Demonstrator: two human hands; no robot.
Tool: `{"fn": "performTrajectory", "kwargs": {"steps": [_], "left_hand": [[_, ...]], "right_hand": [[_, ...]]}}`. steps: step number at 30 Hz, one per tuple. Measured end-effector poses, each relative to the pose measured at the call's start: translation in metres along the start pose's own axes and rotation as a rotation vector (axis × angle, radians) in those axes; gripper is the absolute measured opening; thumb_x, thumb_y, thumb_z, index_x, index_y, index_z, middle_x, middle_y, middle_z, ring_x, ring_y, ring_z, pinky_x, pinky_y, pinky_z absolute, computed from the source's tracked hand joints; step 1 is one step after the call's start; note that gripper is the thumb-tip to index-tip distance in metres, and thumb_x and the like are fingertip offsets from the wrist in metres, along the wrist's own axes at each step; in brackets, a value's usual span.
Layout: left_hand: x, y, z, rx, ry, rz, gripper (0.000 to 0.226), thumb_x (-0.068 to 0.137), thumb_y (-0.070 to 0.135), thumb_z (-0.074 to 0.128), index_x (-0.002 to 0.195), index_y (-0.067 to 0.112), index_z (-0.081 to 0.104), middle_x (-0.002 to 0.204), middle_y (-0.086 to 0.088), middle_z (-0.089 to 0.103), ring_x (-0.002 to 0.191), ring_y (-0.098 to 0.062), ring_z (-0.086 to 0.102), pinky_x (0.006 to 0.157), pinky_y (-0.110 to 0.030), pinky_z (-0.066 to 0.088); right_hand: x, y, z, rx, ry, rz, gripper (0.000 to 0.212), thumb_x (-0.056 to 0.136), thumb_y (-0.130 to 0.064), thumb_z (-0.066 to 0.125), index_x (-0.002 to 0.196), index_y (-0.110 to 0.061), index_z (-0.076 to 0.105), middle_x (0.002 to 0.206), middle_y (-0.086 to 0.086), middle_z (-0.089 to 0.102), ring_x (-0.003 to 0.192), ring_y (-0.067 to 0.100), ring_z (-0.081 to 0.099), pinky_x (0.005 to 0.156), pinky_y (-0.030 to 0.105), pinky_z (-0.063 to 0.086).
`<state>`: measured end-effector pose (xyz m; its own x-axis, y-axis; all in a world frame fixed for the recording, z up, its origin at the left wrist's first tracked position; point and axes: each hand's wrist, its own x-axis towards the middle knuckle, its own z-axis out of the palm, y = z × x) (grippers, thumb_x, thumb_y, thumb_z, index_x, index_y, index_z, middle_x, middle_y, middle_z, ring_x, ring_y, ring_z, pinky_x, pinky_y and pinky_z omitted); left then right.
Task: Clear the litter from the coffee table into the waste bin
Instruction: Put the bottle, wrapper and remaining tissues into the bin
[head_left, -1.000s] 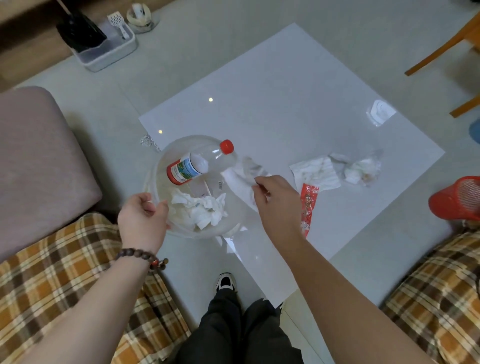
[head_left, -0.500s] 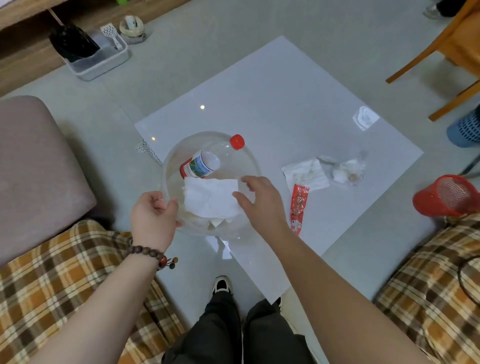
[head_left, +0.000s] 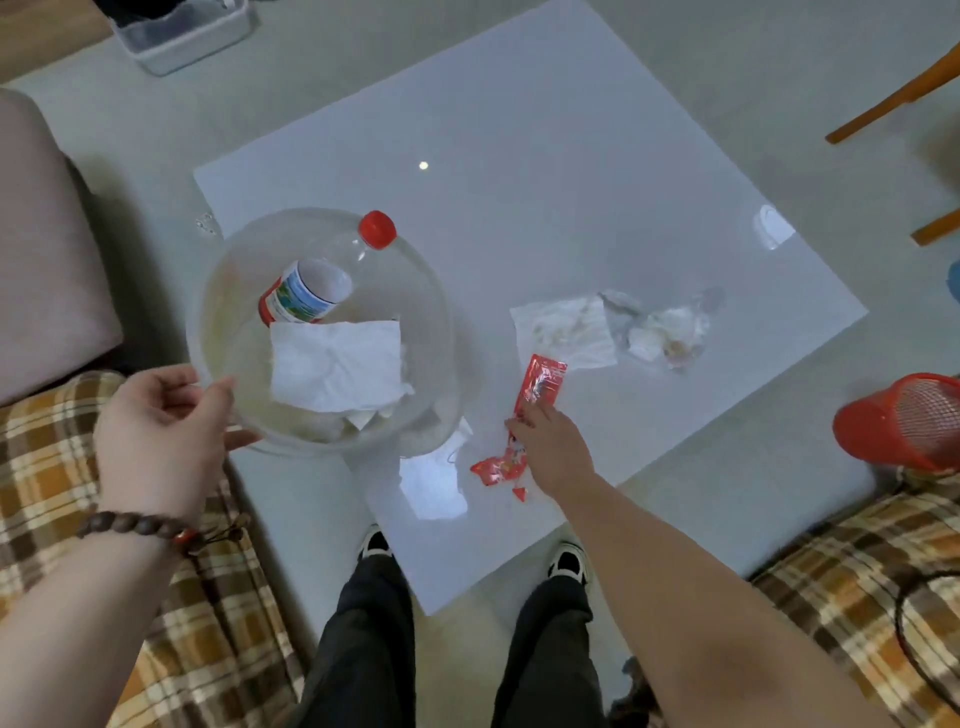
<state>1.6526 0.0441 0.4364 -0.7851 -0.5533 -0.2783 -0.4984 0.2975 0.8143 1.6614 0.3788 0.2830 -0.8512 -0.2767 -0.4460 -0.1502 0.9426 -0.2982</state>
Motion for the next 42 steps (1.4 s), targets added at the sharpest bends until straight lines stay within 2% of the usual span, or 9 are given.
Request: {"fn": "performTrajectory", "kwargs": {"steps": [3, 8, 12, 17, 22, 26, 33, 38, 42], "left_hand": [[-0.03, -0.005, 0.016, -0.036, 0.072, -0.04, 0.021, 0.086, 0.037, 0.065, 0.091, 0.017, 0.062, 0.077, -0.013, 0.062, 0.056, -0.009, 0.069, 0.061, -0.039, 0.063], [-0.091, 0.0, 0.036, -0.08, 0.187, -0.125, 0.055, 0.073, 0.048, 0.065, 0.108, 0.006, 0.063, 0.087, -0.02, 0.067, 0.066, -0.02, 0.072, 0.057, -0.031, 0.062], [-0.127, 0.01, 0.047, -0.052, 0.253, -0.165, 0.036, 0.09, 0.027, 0.064, 0.115, 0.003, 0.06, 0.099, -0.026, 0.069, 0.073, -0.026, 0.074, 0.051, -0.021, 0.058], [-0.158, 0.036, 0.064, 0.008, 0.243, -0.163, 0.032, 0.092, 0.016, 0.063, 0.118, -0.002, 0.057, 0.099, -0.027, 0.067, 0.063, -0.025, 0.07, 0.045, -0.018, 0.054], [-0.175, 0.054, 0.078, -0.071, 0.195, -0.15, 0.026, 0.091, 0.011, 0.064, 0.114, 0.005, 0.053, 0.076, -0.005, 0.054, 0.056, -0.015, 0.061, 0.044, -0.019, 0.054], [-0.178, 0.059, 0.079, -0.097, 0.17, -0.128, 0.026, 0.089, 0.012, 0.065, 0.112, 0.006, 0.055, 0.072, -0.001, 0.057, 0.053, -0.008, 0.064, 0.051, -0.029, 0.059], [-0.163, 0.063, 0.075, -0.122, 0.179, -0.154, 0.028, 0.088, 0.015, 0.064, 0.114, 0.007, 0.057, 0.07, -0.001, 0.055, 0.085, -0.038, 0.07, 0.08, -0.054, 0.058], [-0.155, 0.062, 0.09, -0.134, 0.245, -0.209, 0.022, 0.089, 0.016, 0.063, 0.109, 0.01, 0.056, 0.077, -0.007, 0.06, 0.053, -0.015, 0.068, 0.071, -0.046, 0.061], [-0.156, 0.058, 0.111, -0.148, 0.341, -0.293, 0.038, 0.088, 0.02, 0.064, 0.118, -0.001, 0.059, 0.102, -0.03, 0.065, 0.077, -0.035, 0.072, 0.062, -0.046, 0.063]], "right_hand": [[0.002, 0.019, 0.012, -0.031, 0.028, -0.056, 0.037, 0.088, -0.008, 0.048, 0.124, -0.013, 0.056, 0.132, 0.008, 0.052, 0.123, 0.027, 0.043, 0.098, 0.037, 0.038], [-0.008, 0.038, -0.016, 0.337, 0.091, 0.017, 0.025, 0.087, -0.011, 0.05, 0.101, -0.017, 0.07, 0.105, 0.003, 0.066, 0.098, 0.021, 0.057, 0.079, 0.035, 0.048], [-0.037, 0.038, -0.079, 0.632, 0.35, 0.062, 0.02, 0.082, -0.006, 0.053, 0.083, -0.021, 0.066, 0.082, -0.004, 0.062, 0.073, 0.012, 0.052, 0.058, 0.026, 0.038], [-0.054, -0.008, -0.155, 0.814, 0.489, -0.081, 0.012, 0.088, -0.019, 0.058, 0.094, -0.02, 0.068, 0.086, -0.007, 0.066, 0.078, 0.012, 0.059, 0.068, 0.015, 0.044], [-0.059, -0.082, -0.173, 0.523, 0.206, -0.288, 0.018, 0.086, -0.027, 0.061, 0.1, -0.017, 0.066, 0.094, 0.006, 0.07, 0.088, 0.026, 0.063, 0.075, 0.037, 0.052], [-0.067, -0.097, -0.172, 0.408, 0.021, -0.368, 0.041, 0.082, -0.029, 0.068, 0.121, -0.019, 0.058, 0.113, 0.006, 0.066, 0.105, 0.026, 0.059, 0.084, 0.037, 0.049], [-0.072, -0.023, -0.192, 0.507, 0.128, -0.193, 0.055, 0.084, -0.026, 0.067, 0.134, -0.014, 0.048, 0.134, 0.01, 0.054, 0.119, 0.024, 0.053, 0.103, 0.036, 0.041], [-0.051, 0.068, -0.194, 0.455, 0.156, -0.02, 0.043, 0.088, -0.028, 0.063, 0.128, -0.015, 0.053, 0.127, 0.007, 0.057, 0.113, 0.021, 0.056, 0.096, 0.031, 0.043], [-0.017, 0.136, -0.186, 0.379, 0.079, 0.031, 0.043, 0.088, -0.027, 0.062, 0.128, -0.013, 0.053, 0.128, 0.008, 0.056, 0.116, 0.022, 0.055, 0.095, 0.03, 0.04]]}}
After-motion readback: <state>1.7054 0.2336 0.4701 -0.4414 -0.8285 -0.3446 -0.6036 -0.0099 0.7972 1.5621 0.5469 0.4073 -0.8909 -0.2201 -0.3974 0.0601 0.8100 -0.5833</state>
